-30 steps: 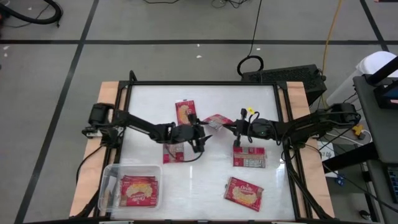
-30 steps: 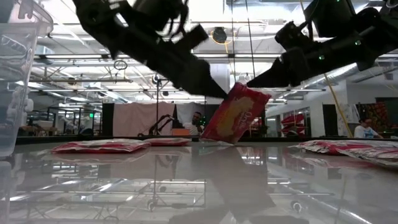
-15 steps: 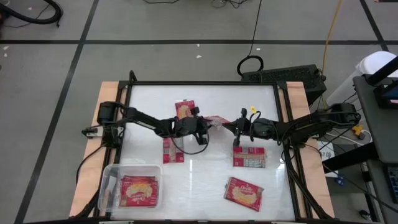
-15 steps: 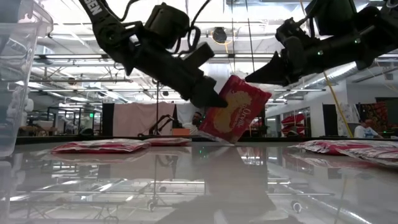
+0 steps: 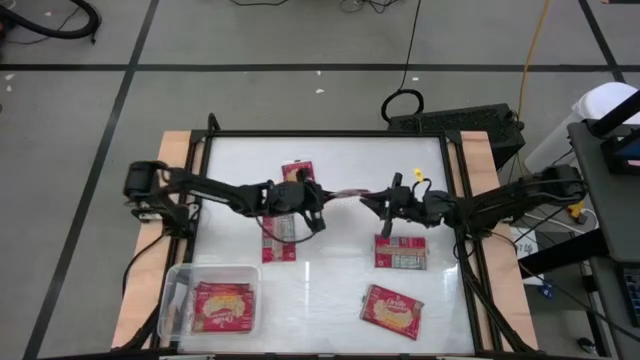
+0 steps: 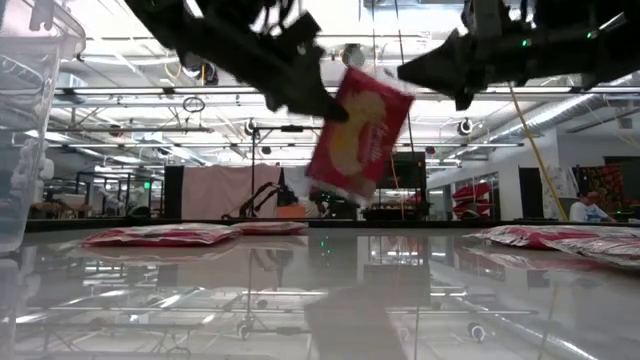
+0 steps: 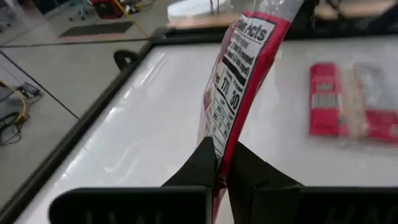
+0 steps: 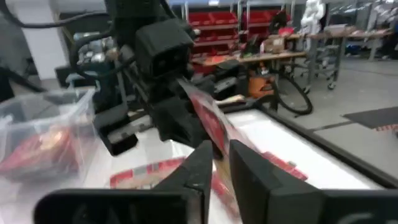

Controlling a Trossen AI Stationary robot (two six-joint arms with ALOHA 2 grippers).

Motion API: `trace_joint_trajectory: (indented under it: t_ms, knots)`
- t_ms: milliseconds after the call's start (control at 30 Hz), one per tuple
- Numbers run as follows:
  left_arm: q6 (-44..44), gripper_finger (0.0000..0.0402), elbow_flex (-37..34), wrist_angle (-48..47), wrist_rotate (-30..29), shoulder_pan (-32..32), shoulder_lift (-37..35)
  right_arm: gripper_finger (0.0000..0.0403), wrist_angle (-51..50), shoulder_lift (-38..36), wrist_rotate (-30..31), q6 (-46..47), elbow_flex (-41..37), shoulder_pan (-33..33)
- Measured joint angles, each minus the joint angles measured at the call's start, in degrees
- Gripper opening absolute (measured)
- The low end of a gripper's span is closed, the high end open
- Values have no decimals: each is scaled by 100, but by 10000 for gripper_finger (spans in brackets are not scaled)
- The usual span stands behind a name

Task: Sort popcorn bags into baskets
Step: Put the popcorn bag into the transparent bin

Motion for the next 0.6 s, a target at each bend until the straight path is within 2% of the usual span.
trace_joint_trajectory:
  t_ms: [133,233,433,600]
  knots:
    - [-215,20,-167,-589,-6,-6,-756,78,-97,-374,299,2,2,134]
    - [-361,18,-617,-263,6,-6,-1281,96,-245,-462,323,124,2,187]
    - [-663,22,-1821,2424,422,-43,-1719,124,-316,-117,316,650,0,246]
    - [-810,24,-2530,4281,505,-113,-1552,147,523,577,296,847,0,252]
